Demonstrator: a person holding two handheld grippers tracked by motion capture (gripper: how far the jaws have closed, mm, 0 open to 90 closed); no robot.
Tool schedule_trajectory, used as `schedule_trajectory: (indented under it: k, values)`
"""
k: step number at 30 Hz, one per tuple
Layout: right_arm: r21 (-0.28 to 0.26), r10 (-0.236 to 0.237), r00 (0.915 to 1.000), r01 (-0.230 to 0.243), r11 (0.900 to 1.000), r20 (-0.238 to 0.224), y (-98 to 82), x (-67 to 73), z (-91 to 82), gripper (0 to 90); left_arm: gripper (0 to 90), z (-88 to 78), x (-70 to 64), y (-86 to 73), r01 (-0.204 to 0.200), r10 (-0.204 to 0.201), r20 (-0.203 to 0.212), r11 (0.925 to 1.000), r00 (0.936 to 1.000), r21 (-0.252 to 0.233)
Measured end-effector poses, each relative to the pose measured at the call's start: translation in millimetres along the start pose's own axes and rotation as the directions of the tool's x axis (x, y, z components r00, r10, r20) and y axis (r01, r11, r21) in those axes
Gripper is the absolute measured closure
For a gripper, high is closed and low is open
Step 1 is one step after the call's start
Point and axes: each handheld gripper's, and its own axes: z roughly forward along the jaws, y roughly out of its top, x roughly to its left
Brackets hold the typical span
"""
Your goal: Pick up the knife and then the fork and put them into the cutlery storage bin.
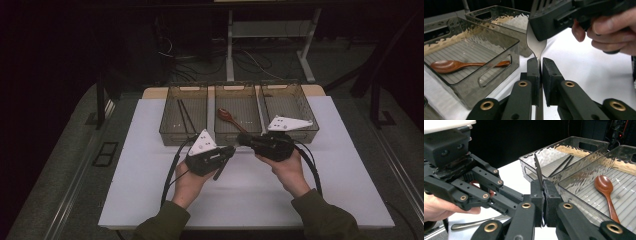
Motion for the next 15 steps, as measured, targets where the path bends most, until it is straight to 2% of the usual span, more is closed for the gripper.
schedule_trajectory:
  k: [3,7,10,15]
  values:
    - [0.007,-0.009,0.9997,0.008,1.000,0.021,0.5,-3.0,-4.1,86.9,74.9,-3.7,2.4,-2.8,-0.003,0.003,-0.004,1.0000,1.0000,0.006]
    - [0.005,0.004,0.9992,-0.004,1.000,0.039,-0.2,-10.9,-12.7,86.9,68.7,-11.1,7.9,-8.6,0.013,-0.012,-0.010,0.9999,0.9999,0.008]
    - [0.011,0.010,0.9984,-0.011,1.000,0.055,-1.8,-16.0,-18.6,86.9,64.3,-17.6,12.7,-13.6,0.008,-0.007,-0.008,0.9999,0.9999,0.015]
    - [0.020,0.006,0.9967,-0.008,1.000,0.081,-2.6,-24.3,-28.4,86.9,56.6,-28.6,18.4,-26.9,0.008,-0.008,0.000,0.9994,1.0000,0.035]
